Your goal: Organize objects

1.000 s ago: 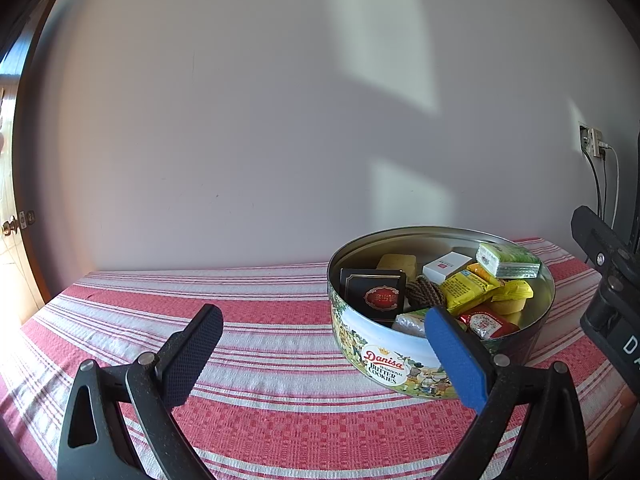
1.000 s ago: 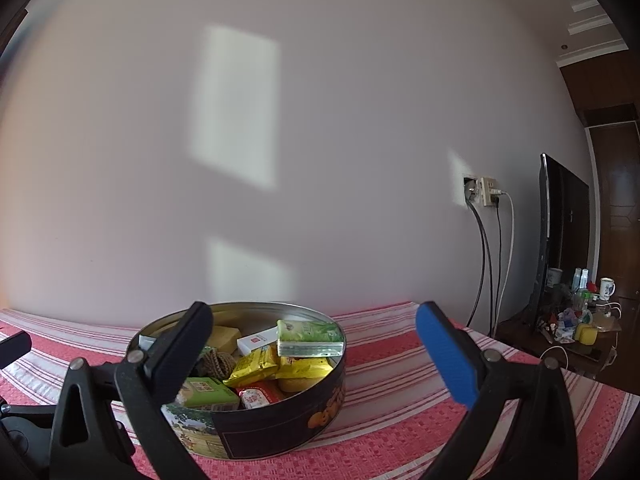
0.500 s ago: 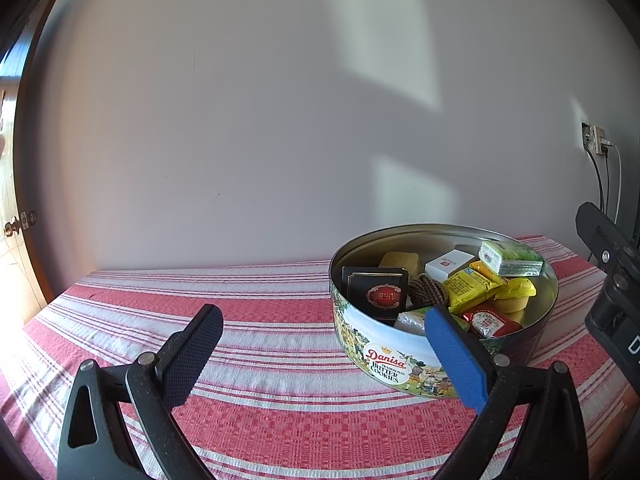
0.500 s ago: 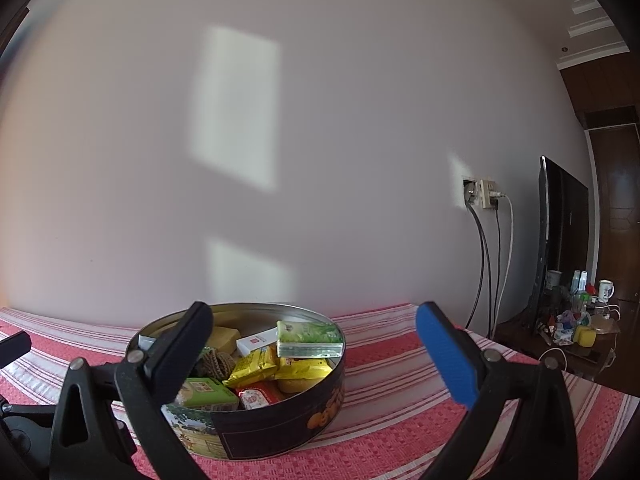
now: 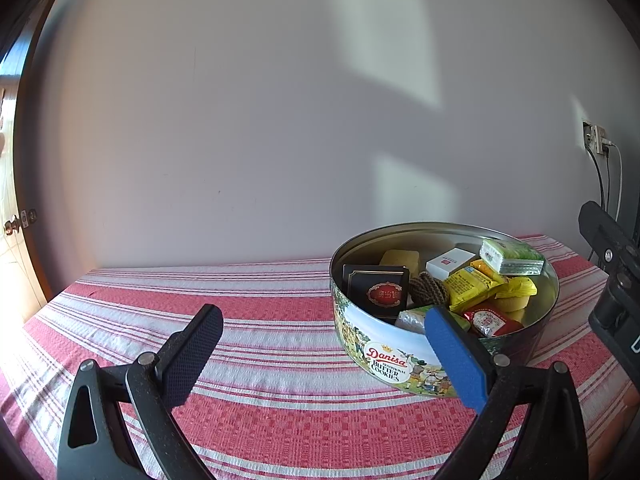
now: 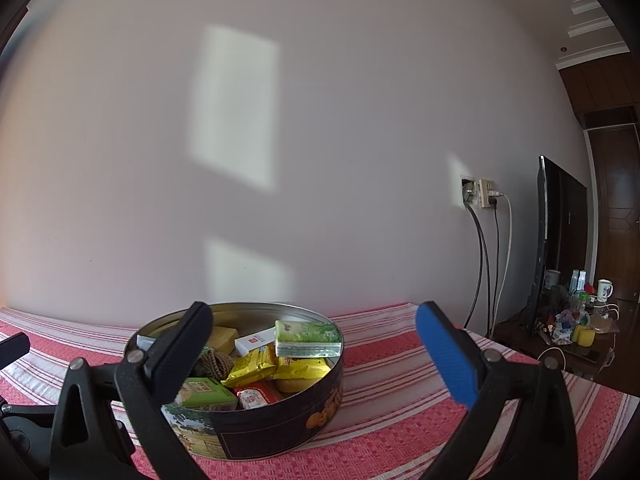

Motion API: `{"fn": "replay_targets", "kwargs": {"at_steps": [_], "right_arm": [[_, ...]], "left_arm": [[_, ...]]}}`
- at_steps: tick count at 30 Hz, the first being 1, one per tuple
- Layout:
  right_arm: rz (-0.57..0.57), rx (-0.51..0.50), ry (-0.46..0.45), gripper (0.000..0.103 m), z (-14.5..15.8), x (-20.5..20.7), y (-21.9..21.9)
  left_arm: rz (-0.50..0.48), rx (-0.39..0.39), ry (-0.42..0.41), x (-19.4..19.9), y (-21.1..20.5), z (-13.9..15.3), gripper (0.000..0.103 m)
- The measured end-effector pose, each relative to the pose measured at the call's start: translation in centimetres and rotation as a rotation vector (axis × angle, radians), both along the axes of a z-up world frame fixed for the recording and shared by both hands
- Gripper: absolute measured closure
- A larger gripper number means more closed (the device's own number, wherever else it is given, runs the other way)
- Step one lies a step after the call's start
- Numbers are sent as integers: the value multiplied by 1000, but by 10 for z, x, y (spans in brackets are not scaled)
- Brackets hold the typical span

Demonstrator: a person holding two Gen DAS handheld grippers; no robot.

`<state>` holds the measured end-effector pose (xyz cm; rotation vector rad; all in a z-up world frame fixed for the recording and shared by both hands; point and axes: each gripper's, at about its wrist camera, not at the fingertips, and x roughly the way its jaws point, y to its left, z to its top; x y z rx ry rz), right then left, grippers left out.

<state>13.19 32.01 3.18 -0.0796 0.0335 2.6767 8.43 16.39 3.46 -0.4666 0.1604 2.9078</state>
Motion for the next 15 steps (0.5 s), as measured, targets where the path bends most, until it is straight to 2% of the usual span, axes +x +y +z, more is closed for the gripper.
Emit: {"fn": "replay_targets", "kwargs": {"at_steps": [15], "right_arm": [[3, 3, 1, 0, 1, 1, 0]], "left_arm": [[-4, -3, -3, -1, -2, -1, 1]]}}
